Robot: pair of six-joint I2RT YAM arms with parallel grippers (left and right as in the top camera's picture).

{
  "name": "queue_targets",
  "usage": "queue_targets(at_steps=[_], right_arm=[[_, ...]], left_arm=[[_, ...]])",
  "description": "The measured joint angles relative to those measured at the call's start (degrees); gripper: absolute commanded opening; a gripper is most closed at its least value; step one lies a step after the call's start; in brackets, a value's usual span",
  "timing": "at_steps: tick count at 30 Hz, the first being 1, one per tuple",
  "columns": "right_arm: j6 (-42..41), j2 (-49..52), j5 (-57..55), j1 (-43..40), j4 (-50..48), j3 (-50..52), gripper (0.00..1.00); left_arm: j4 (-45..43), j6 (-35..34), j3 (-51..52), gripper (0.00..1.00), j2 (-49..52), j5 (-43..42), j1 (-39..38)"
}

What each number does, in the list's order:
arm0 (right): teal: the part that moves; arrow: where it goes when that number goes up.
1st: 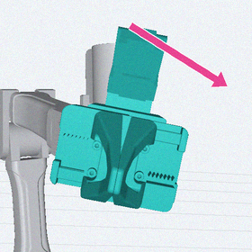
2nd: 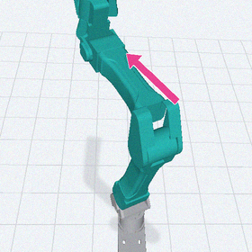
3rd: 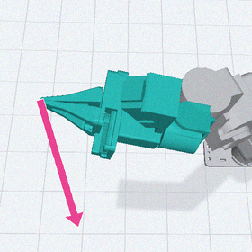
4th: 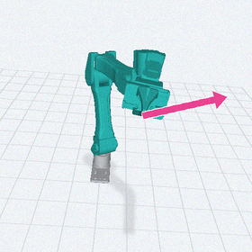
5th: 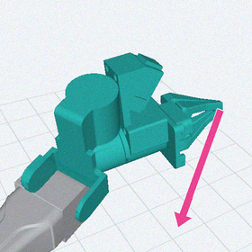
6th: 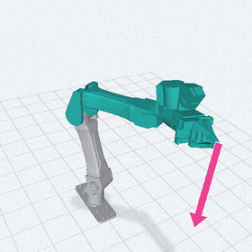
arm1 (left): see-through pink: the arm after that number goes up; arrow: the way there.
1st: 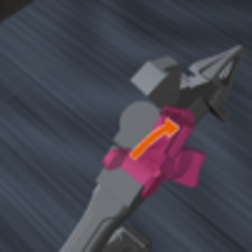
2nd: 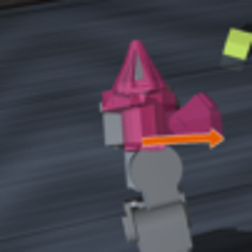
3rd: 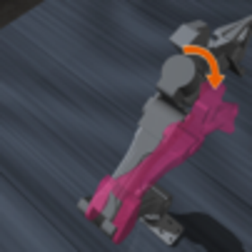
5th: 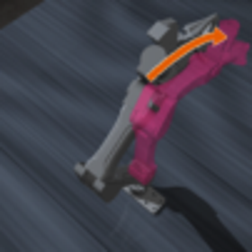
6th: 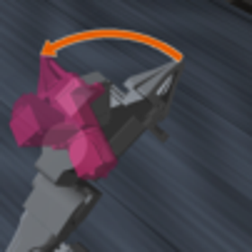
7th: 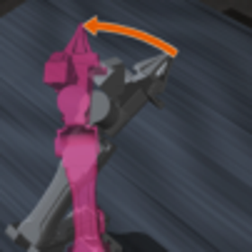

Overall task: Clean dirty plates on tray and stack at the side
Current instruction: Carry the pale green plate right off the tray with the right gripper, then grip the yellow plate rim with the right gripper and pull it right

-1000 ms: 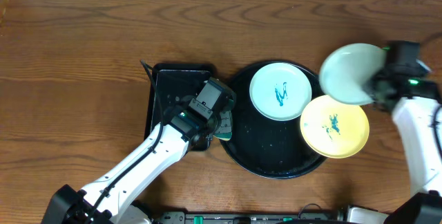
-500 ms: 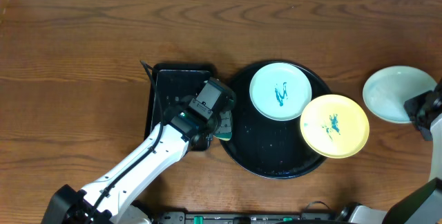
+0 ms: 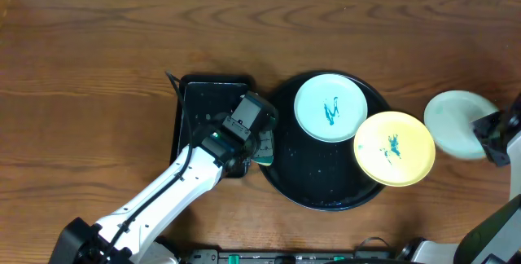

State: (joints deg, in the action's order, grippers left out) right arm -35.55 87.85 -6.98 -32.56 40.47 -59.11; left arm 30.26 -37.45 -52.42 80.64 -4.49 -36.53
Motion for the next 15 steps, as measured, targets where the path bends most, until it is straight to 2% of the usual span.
queue_targets(at_steps=[2,5,6,7,8,13,15], right_arm=[[1.1,0.0,3.7,0.0,0.0,0.0,0.73],[4.8,0.0,10.3,0.0,1.0,0.0,0.73],[6.2,0.0,12.3,0.0,2.0,0.0,0.79],[7.5,0.0,14.2,0.0,3.6,0.0,0.97],[8.3,0.0,15.6,0.0,5.6,0.0,0.99],[11.6,0.0,18.9,0.0,10.7,0.1,0.99],[12.3,0.0,19.4,0.0,12.0,0.2,0.88]], left_arm=[[0.0,0.0,0.0,0.12,0.0,0.0,0.0],[0.0,0.0,0.0,0.11,0.0,0.0,0.0],[0.0,0.0,0.0,0.12,0.0,0.0,0.0],[0.0,0.0,0.0,0.12,0.0,0.0,0.0],[0.0,0.0,0.0,0.11,0.0,0.0,0.0],[0.0,0.0,0.0,0.11,0.0,0.0,0.0],[0.0,0.0,0.0,0.12,0.0,0.0,0.0]])
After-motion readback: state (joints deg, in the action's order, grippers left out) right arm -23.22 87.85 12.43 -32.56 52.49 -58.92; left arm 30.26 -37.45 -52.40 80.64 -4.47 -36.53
